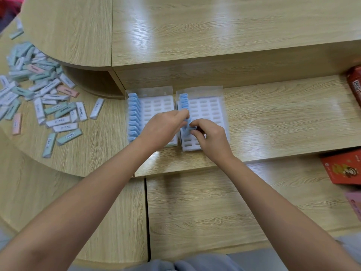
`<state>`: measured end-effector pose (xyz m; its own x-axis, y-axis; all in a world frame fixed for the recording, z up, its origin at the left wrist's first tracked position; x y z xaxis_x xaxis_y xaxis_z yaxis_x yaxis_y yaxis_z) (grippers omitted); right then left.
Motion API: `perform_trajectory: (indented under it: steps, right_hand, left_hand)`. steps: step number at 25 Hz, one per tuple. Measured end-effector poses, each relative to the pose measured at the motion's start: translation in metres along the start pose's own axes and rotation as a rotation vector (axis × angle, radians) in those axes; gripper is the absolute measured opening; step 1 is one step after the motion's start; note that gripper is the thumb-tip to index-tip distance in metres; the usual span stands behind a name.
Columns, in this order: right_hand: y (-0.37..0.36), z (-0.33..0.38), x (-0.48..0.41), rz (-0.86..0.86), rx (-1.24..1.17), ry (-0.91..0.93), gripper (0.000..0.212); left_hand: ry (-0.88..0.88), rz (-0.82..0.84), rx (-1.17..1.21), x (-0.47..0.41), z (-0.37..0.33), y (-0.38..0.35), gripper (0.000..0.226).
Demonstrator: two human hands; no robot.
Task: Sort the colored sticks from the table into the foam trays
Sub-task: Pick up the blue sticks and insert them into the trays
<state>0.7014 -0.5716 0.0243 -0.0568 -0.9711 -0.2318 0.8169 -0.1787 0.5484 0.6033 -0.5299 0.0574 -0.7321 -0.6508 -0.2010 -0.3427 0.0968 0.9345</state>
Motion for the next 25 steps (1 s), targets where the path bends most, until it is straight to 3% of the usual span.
perform_trajectory:
  steps: [4,7,12,18,22,25]
  right_hand:
    - [-0.005,0.002,0.001,0.011,-0.012,0.006,0.015]
    - [-0.003,0.008,0.002,-0.041,0.014,0.078,0.014]
    - [-0.011,0.007,-0.001,-0.058,0.138,0.11,0.028]
    - [-0.016,0.013,-0.002,-0.023,0.279,0.204,0.014]
    - [-0.015,0.013,-0.004,0.007,0.317,0.101,0.03]
    - [-0.001,0.021,0.012,-0.091,0.339,0.092,0.023]
  left_hand:
    - [-0.029,0.024,-0.057,0.003,0.002,-0.013,0.034]
    - [0.021,0.006,0.054,0.009,0.01,-0.019,0.021]
    - [0.138,0.023,0.117,0.01,0.023,-0.016,0.025]
    - [0.337,-0.072,0.255,0.032,0.037,0.0,0.02]
    - [0.421,-0.051,0.333,0.073,0.03,0.004,0.017]
    - [0.457,0.005,0.315,0.11,0.023,0.005,0.016]
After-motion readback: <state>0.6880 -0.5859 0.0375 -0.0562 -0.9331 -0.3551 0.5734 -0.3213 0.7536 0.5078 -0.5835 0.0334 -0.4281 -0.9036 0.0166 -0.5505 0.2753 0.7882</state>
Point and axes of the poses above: each hand's wrist, its own x-axis away from the middle knuckle, its own y-axis out of the back of the hand, z = x × y, the point moved 9 cm from there along -x, towards the middle knuckle, and after that the axes turned 4 degrees about -x, right-handed, at the moved point
